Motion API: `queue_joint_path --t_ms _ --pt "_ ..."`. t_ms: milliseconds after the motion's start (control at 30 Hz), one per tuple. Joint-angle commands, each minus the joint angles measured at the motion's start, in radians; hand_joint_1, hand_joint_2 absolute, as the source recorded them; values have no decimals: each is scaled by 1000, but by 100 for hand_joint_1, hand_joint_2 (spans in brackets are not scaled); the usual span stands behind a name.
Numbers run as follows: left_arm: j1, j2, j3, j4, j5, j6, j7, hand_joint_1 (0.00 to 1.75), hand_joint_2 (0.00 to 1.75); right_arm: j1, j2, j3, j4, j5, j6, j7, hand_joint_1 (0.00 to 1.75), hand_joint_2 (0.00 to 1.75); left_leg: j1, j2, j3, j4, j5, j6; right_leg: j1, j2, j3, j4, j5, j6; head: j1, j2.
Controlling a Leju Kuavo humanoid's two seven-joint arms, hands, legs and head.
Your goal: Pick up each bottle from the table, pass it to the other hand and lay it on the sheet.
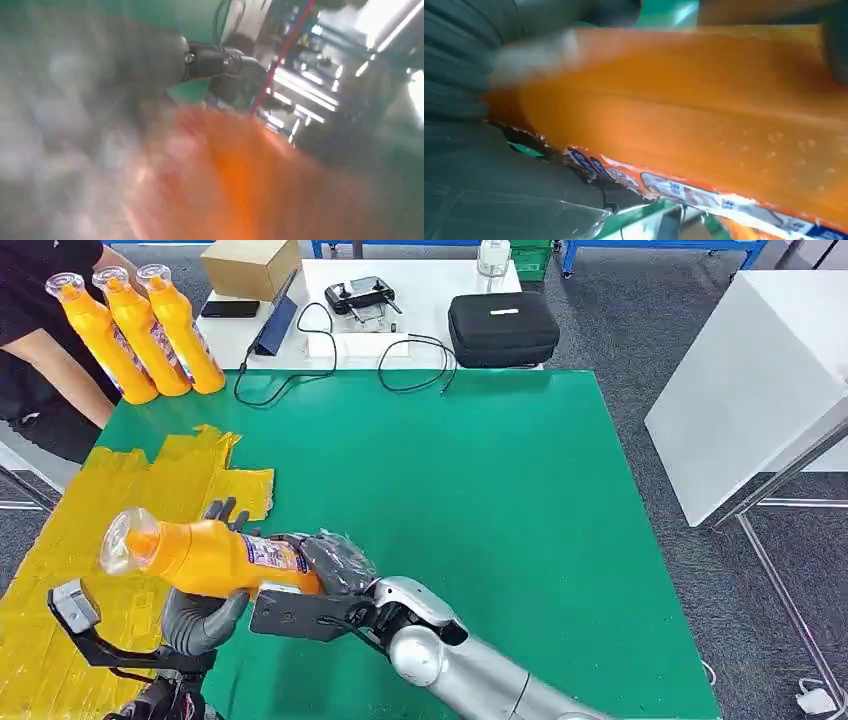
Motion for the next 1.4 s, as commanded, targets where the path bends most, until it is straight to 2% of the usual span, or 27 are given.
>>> queue_joint_path --t_ms 33,300,333,667,1133,1167,1200,1400 --pt "-17 31 -113 62 75 -71 44 0 175 1 56 33 191 70 -3 5 175 175 0 -1 3 -1 -1 0 0 -1 3 -1 -1 0 1 0" --pt "-17 40 -139 70 61 -72 52 0 175 -1 52 28 177 92 1 11 175 175 0 -1 3 -1 0 0 0 -2 3 -1 -1 0 0 0" --pt "-17 40 -139 70 61 -72 52 173 175 -1 52 28 177 92 1 11 175 175 1 -1 3 -1 -1 0 1 -3 3 -1 -1 -1 0 0" --pt "-18 34 -125 71 27 -60 23 175 175 17 27 11 138 103 16 13 175 175 0 -2 2 -1 0 0 0 -3 3 -1 -1 0 0 0" --pt "-19 22 -116 63 20 -45 15 175 175 25 31 2 153 118 4 5 175 175 0 -2 3 -1 -1 0 1 -4 3 -1 -1 0 0 0" --pt "-18 20 -110 56 8 -34 8 175 175 33 29 -4 143 129 -20 -6 99 175 0 -2 2 -1 0 0 0 -3 2 -1 -1 0 0 0" --pt "-24 19 -109 50 -2 -24 4 175 175 10 15 4 151 115 -15 -21 0 175 0 -2 2 -1 0 0 0 -3 2 -1 -1 0 0 0" --pt "-30 21 -107 46 -1 -19 7 175 175 -3 6 -3 156 102 -12 -29 0 175 0 -1 1 0 0 0 0 -2 1 -1 0 0 0 0"
